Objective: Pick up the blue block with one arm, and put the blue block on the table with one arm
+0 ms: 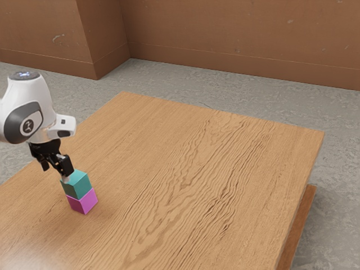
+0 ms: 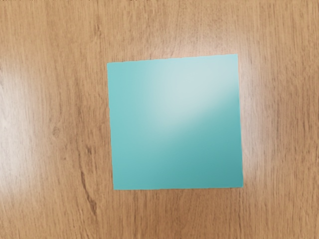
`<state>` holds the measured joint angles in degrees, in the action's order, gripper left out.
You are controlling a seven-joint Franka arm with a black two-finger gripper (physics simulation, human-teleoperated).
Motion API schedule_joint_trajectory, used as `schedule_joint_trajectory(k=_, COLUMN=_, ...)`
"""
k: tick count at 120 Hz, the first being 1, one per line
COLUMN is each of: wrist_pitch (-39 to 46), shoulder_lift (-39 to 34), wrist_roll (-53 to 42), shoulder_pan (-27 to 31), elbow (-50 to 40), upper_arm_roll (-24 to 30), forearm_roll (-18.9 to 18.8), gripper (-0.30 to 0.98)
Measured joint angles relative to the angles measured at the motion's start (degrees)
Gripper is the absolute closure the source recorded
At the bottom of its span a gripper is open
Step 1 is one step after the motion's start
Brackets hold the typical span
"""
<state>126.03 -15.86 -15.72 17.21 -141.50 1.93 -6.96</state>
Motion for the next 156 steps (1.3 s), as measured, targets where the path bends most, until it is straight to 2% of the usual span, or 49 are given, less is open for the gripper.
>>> schedule_joint_trajectory(k=47, wrist_pitch=2.08, shoulder_lift=4.26, wrist_roll=-2.34, shoulder_pan=-0.66, elbow=3.61, upper_arm_roll=0.06, forearm_roll=0.23, gripper=0.0)
schedule_joint_trajectory(k=87, wrist_pitch=2.62, shoulder_lift=5.33, wrist_roll=-2.39, shoulder_pan=-0.56, elbow=3.2, upper_arm_roll=0.1, forearm_roll=2.53, gripper=0.0)
schedule_joint_trajectory(k=156, wrist_pitch=4.47, shoulder_lift=11.02, wrist_roll=-2.32, shoulder_pan=0.0, elbow=3.8, upper_arm_roll=0.1, forearm_roll=2.24, gripper=0.0)
